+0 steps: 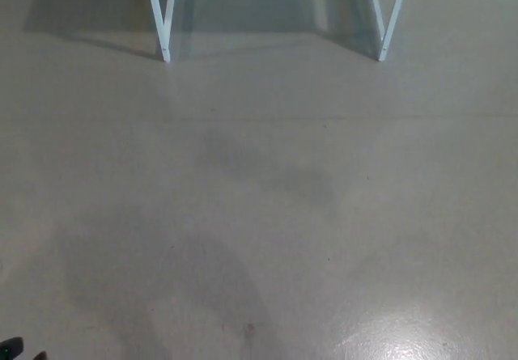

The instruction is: The robot picks up a bottle from a person using its left hand and walk towards the table in frontand put the bottle on the table.

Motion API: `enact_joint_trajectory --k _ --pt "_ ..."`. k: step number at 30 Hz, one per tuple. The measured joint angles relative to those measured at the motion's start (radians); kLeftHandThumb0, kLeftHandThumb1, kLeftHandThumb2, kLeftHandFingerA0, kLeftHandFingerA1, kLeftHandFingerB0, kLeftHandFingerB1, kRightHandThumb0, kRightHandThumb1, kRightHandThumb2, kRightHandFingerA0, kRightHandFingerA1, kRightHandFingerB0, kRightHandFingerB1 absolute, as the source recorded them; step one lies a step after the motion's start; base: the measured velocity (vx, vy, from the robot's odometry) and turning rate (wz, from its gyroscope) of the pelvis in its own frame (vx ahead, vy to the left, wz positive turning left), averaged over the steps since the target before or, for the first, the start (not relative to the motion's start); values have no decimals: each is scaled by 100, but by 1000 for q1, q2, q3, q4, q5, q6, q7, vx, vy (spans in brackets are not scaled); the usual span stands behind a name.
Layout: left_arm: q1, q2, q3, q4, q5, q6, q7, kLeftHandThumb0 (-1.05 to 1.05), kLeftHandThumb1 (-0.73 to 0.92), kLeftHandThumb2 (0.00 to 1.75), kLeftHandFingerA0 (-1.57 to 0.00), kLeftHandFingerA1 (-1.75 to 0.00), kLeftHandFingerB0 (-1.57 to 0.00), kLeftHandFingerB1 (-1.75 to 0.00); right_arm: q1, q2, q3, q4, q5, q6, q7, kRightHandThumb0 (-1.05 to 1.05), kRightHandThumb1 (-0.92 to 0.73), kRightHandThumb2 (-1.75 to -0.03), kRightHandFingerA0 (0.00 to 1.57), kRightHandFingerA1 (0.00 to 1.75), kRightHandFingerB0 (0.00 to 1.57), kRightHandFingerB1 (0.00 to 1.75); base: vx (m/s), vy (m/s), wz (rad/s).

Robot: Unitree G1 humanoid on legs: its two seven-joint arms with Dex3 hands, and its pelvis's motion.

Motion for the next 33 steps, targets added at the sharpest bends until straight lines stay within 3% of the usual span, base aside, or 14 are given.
enact_joint_trajectory --k 3,4,13,16,17,18,22,23,24,25,28,29,30,33 --pt "4 0 2 10 -3 -10 -6 -26 54 99 -35 -60 -14 -49 2 0 11 8 -3 -6 -2 -22 -60 -58 64 43 45 37 0 0 0" --pt "5 0 2 12 -3 -12 -6 -35 74 63 -45 -47 -30 -31 3 0 14 10 -4 -8 -3 -22 -61 -58 64 43 45 37 0 0 0" --pt "14 0 -12 16 -2 -24 -4 -36 72 62 -49 -64 -30 -31 22 0 19 11 -5 -24 -4 -22 -61 -58 61 43 46 37 0 0 0" --pt "13 1 -14 16 -2 -24 -3 -37 71 61 -51 -61 -30 -30 22 0 23 11 -6 -27 -4 -24 -60 -58 61 43 47 37 0 0 0" --pt "13 1 -14 16 -2 -24 -3 -46 57 84 -45 -63 -22 -43 22 0 25 11 -7 -29 -5 -24 -60 -58 60 43 46 37 0 0 0" --pt "13 1 -16 16 -2 -24 -3 -40 72 62 -46 -50 -27 -30 22 0 27 12 -7 -30 -5 -25 -60 -58 63 43 47 37 0 0 0" --pt "15 2 -28 16 -1 -31 -3 -42 71 62 -46 -50 -27 -30 22 0 32 14 -7 -32 -5 -24 -61 -58 63 43 47 37 0 0 0" --pt "15 2 -33 16 0 -35 -3 -46 65 62 -41 -43 -21 -30 22 0 33 14 -7 -33 -5 -25 -61 -58 64 43 47 37 0 0 0" --pt "16 2 -34 16 0 -39 -3 -35 43 91 -29 -57 -4 -45 22 0 35 14 -7 -33 -5 -26 -61 -58 64 43 47 37 0 0 0" --pt "17 2 -35 14 0 -47 -3 -55 50 74 -20 -40 -9 -36 22 0 39 14 -8 -33 -5 -26 -59 -57 66 43 47 37 0 0 0" --pt "24 2 -55 1 5 -85 -3 -61 50 76 -8 -36 -6 -32 22 0 47 17 -8 -35 -5 -26 -60 -58 67 43 48 37 0 0 0" --pt "27 2 -63 -5 6 -99 -3 -61 50 76 -8 -36 -6 -32 22 0 48 18 -8 -35 -5 -26 -60 -58 67 43 48 37 0 0 0" --pt "32 0 -70 -22 8 -117 -3 -52 59 60 -12 -26 -8 -24 22 0 50 18 -8 -35 -5 -27 -60 -58 66 42 47 37 0 0 0" --pt "45 -18 -73 -91 2 -168 -16 -52 59 60 -12 -26 -8 -24 21 0 57 18 -9 -35 -5 -27 -60 -58 66 42 47 37 0 0 0"
